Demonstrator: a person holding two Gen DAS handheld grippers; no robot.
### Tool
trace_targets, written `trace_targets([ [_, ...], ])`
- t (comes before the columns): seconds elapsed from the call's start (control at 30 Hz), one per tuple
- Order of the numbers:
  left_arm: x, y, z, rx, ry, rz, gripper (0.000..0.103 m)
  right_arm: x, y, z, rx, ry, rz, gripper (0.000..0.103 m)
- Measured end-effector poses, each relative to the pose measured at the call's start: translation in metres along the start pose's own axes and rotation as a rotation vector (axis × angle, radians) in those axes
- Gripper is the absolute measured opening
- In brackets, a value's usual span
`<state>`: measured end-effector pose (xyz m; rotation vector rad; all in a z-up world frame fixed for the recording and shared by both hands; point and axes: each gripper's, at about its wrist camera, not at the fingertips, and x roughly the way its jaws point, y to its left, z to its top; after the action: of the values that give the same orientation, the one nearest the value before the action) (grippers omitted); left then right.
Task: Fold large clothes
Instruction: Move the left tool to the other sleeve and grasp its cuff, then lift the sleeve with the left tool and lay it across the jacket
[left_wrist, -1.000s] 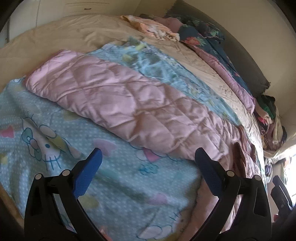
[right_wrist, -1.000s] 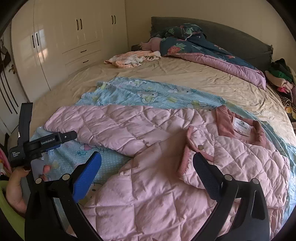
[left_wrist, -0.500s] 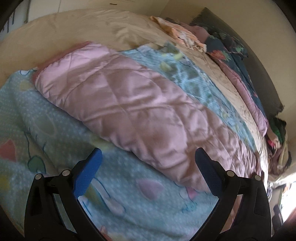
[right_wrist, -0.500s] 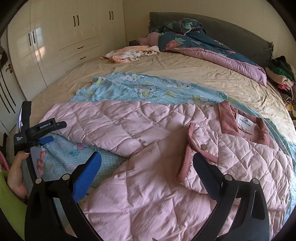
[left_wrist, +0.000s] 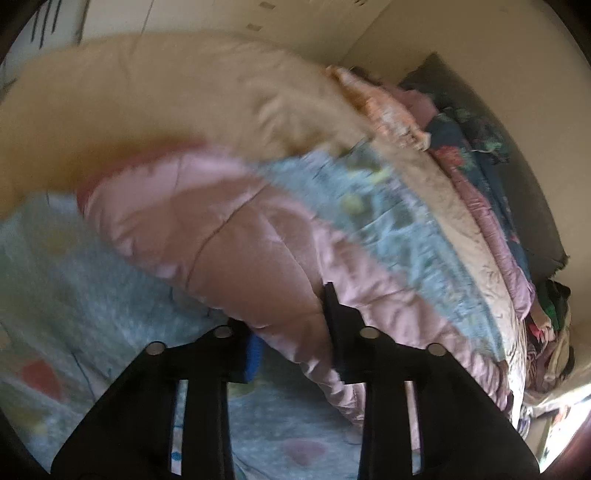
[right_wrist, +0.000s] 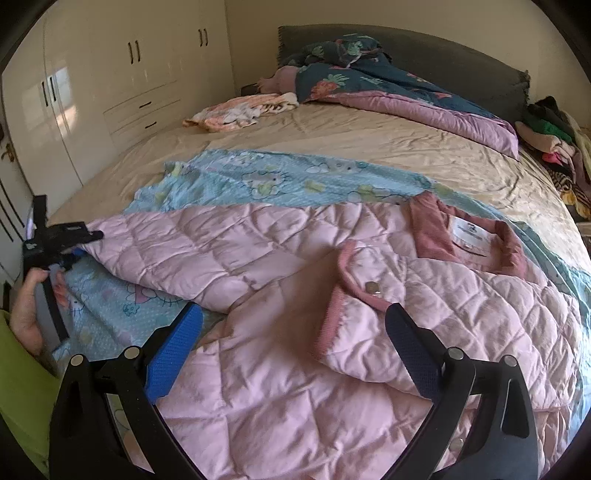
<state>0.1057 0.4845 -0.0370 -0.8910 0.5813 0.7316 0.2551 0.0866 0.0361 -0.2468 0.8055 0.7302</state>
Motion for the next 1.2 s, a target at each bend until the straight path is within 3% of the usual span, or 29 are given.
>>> trace_targets([
  [0.17,-0.04,-0.04,0.009,0.077,-0.077,-0.045,0.017,-0.019,-0.018,-0.004,0.04,-0.026,-0.009,0.099],
  [0.33,-0.084,-0.087,0.009,0.142,-0.142,-0.139,0.017,-0.044,-0.036,-0.008,0.074,-0.058,-0.031,0.099],
  [0.6,-0.143,-0.168,-0.021,0.306,-0.216,-0.241,0.016,-0.09,-0.075,-0.026,0.137,-0.108,-0.078,0.099],
  [0.8,-0.16,-0.217,-0.052,0.398,-0.207,-0.302,0.015,-0.117,-0.111,-0.052,0.192,-0.123,-0.162,0.099],
  [1.2,-0.17,-0.293,-0.113,0.526,-0.167,-0.396,0.013,-0.161,-0.18,-0.1,0.339,-0.159,-0.235,0.099],
])
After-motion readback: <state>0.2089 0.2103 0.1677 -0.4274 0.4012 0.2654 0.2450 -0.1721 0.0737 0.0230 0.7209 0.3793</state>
